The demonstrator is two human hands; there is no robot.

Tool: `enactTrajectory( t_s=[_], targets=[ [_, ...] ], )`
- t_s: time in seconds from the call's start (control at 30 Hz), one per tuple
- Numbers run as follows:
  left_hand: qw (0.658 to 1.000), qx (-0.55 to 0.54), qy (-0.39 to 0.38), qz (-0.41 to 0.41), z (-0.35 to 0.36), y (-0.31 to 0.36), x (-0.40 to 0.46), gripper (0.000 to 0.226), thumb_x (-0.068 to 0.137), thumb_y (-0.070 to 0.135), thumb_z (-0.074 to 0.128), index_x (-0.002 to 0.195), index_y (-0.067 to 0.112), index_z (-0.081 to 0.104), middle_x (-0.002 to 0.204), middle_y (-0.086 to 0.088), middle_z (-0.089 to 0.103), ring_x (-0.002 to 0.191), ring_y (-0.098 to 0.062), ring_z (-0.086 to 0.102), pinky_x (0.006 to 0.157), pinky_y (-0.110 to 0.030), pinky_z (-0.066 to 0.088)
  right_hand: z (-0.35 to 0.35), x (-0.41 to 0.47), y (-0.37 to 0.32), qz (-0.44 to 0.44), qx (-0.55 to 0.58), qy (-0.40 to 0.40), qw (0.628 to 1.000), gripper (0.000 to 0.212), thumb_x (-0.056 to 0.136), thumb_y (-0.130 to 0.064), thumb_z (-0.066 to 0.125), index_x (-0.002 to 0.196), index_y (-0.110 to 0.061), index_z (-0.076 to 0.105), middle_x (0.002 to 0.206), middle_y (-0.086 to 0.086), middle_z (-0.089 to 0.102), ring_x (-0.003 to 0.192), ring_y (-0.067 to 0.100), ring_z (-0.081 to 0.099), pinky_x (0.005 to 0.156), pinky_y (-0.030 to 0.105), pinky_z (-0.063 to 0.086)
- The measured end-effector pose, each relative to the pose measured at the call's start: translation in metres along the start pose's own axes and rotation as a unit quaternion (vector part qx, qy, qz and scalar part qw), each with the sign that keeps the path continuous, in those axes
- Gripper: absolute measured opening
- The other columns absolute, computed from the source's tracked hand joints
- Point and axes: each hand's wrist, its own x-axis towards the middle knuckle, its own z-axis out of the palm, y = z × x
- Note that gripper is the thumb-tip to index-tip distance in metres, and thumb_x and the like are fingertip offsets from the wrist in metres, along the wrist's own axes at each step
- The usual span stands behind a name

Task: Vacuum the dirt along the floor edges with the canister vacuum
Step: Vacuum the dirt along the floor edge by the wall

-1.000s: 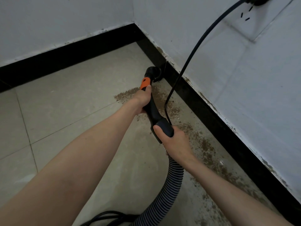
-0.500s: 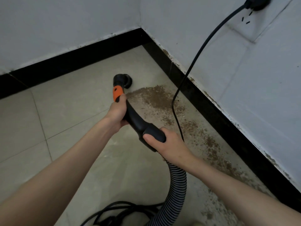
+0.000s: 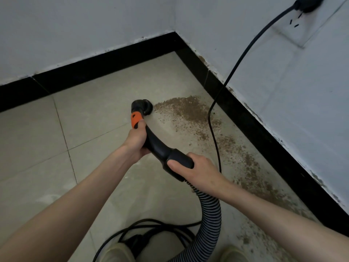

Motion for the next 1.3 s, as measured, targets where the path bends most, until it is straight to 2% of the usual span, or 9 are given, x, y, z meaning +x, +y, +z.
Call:
enactTrajectory(
  t_s=[0.1, 0.3, 0.47, 0.6, 0.8, 1.0, 1.13, 1.3],
  targets=[
    [1.000, 0.006, -0.012, -0.008, 0.003, -0.002, 0.001, 0.040, 0.100, 0.048, 0.037, 0.118, 0.012, 0.039, 0.092, -0.005, 0.056, 0.078, -0.019, 0.058, 0.052, -0.032, 0.046, -0.001, -0.004, 0.001, 0.010, -0.011, 0.009, 1.000, 0.068, 0.055, -0.090, 0.042, 0.077, -0.027, 0.054, 0.073, -0.009, 0.059, 0.059, 0.002, 0.055, 0.044, 0.011, 0.036],
    [0.999, 0.016, -0.036, -0.022, 0.006, -0.001, 0.005, 0.056, 0.099, 0.049, 0.037, 0.133, 0.004, 0.041, 0.093, -0.007, 0.057, 0.078, -0.021, 0.060, 0.054, -0.032, 0.048, -0.002, -0.005, 0.000, 0.019, -0.027, 0.023, 0.999, 0.068, 0.054, -0.090, 0.039, 0.077, -0.029, 0.053, 0.073, -0.009, 0.060, 0.060, 0.002, 0.056, 0.043, 0.010, 0.036],
    [0.998, 0.032, -0.051, -0.016, 0.013, 0.001, 0.005, 0.054, 0.100, 0.049, 0.036, 0.130, 0.005, 0.042, 0.091, -0.006, 0.057, 0.076, -0.020, 0.059, 0.053, -0.031, 0.049, -0.004, -0.006, 0.001, 0.034, -0.009, 0.024, 0.999, 0.068, 0.055, -0.089, 0.042, 0.079, -0.027, 0.055, 0.074, -0.007, 0.061, 0.060, 0.004, 0.057, 0.043, 0.013, 0.034],
    [0.997, 0.042, -0.071, -0.013, 0.021, 0.005, 0.007, 0.050, 0.100, 0.049, 0.036, 0.124, 0.006, 0.045, 0.089, -0.007, 0.057, 0.075, -0.020, 0.059, 0.052, -0.031, 0.049, -0.006, -0.006, 0.002, 0.043, 0.012, 0.035, 0.998, 0.068, 0.055, -0.087, 0.044, 0.080, -0.024, 0.055, 0.073, -0.006, 0.060, 0.061, 0.008, 0.058, 0.050, 0.021, 0.038],
    [0.994, 0.065, -0.092, -0.012, 0.037, 0.008, 0.011, 0.046, 0.100, 0.049, 0.035, 0.115, 0.007, 0.045, 0.086, -0.007, 0.058, 0.073, -0.020, 0.060, 0.046, -0.027, 0.050, -0.009, -0.007, 0.008, 0.061, 0.013, 0.059, 0.996, 0.062, 0.060, -0.083, 0.047, 0.080, -0.024, 0.055, 0.074, -0.007, 0.060, 0.064, 0.008, 0.059, 0.052, 0.021, 0.038],
    [0.991, 0.090, -0.103, -0.006, 0.055, 0.010, 0.016, 0.052, 0.101, 0.047, 0.033, 0.128, 0.004, 0.044, 0.086, -0.007, 0.056, 0.074, -0.020, 0.058, 0.053, -0.031, 0.049, -0.014, -0.006, 0.013, 0.081, 0.034, 0.078, 0.993, 0.062, 0.060, -0.083, 0.048, 0.079, -0.025, 0.056, 0.073, -0.006, 0.062, 0.059, 0.006, 0.058, 0.043, 0.012, 0.034],
    [0.988, 0.100, -0.113, 0.003, 0.066, 0.012, 0.020, 0.052, 0.101, 0.045, 0.034, 0.131, 0.004, 0.042, 0.087, -0.006, 0.055, 0.077, -0.020, 0.057, 0.055, -0.032, 0.048, -0.016, -0.005, 0.019, 0.091, 0.050, 0.093, 0.990, 0.058, 0.066, -0.079, 0.052, 0.081, -0.023, 0.057, 0.073, -0.005, 0.062, 0.060, 0.008, 0.059, 0.048, 0.017, 0.039],
    [0.984, 0.111, -0.136, 0.005, 0.081, 0.017, 0.025, 0.049, 0.101, 0.046, 0.035, 0.133, 0.008, 0.042, 0.092, -0.006, 0.056, 0.081, -0.021, 0.057, 0.058, -0.034, 0.049, -0.019, -0.002, 0.022, 0.097, 0.088, 0.108, 0.985, 0.048, 0.073, -0.070, 0.060, 0.078, -0.023, 0.056, 0.063, -0.008, 0.057, 0.045, 0.001, 0.053, 0.045, 0.020, 0.042]
  ],
)
